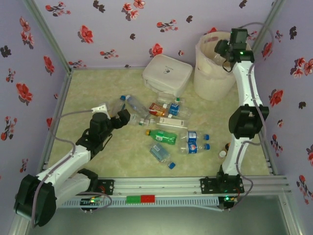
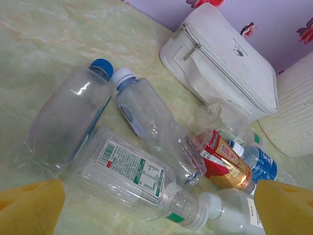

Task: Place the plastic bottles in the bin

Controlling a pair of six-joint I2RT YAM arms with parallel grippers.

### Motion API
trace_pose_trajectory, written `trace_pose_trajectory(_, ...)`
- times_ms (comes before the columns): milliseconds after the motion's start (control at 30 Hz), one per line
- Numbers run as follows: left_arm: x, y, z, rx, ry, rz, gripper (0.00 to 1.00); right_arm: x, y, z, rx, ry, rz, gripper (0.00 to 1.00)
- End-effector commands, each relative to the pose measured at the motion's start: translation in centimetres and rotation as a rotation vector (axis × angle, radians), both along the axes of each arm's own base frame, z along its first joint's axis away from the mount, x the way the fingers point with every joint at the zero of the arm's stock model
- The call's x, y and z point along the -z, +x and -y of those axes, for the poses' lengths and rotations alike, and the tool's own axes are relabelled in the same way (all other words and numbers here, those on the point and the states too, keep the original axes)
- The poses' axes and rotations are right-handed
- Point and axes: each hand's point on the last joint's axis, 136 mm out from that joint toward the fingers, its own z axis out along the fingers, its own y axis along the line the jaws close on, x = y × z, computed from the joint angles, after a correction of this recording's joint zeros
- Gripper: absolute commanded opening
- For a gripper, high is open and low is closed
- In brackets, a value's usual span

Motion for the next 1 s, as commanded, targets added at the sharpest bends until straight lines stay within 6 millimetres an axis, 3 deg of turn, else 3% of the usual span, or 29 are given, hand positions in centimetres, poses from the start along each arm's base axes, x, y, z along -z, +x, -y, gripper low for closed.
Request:
trace_pose_trajectory(0, 0.5, -0.5, -0.3, -0.003, -0.011, -0.024, 1.0, 1.4, -0.2, 0.3, 0.002, -0.035, -0.058, 0.54)
trace_pose_trajectory(133, 0.2, -1.0, -1.0, -0.02, -0.016, -0.024, 1.0, 1.6, 0.1, 0.3, -0.004, -0.04, -0.056, 0.61)
trace_pose_trajectory(367, 0.6, -1.8, -1.8, -0.036, -0.005, -0.042, 1.0, -3.4, -0.4, -0.3, -0.038, -0.032, 0.044, 0.96)
trace_pose_trajectory(600, 1.0, -2.3, -2.1, -0.028, 0.025, -0.053, 1.0, -8.7, -3.6, -2.6, -0.122, -0.104, 0.143, 0.99)
trace_pose_trajectory(800, 1.3, -2.3, -2.0, -0.024, 0.026, -0.075, 1.0, -11.2, -8.7, -8.2, -0.256, -0.145, 0.206, 1.0)
trace_pose_trajectory(967, 1.8, -2.0, -2.1, -0.046, 0.027, -0.109, 1.0, -8.9, -14.3, -14.8, -0.421, -0.147, 0.184, 1.0)
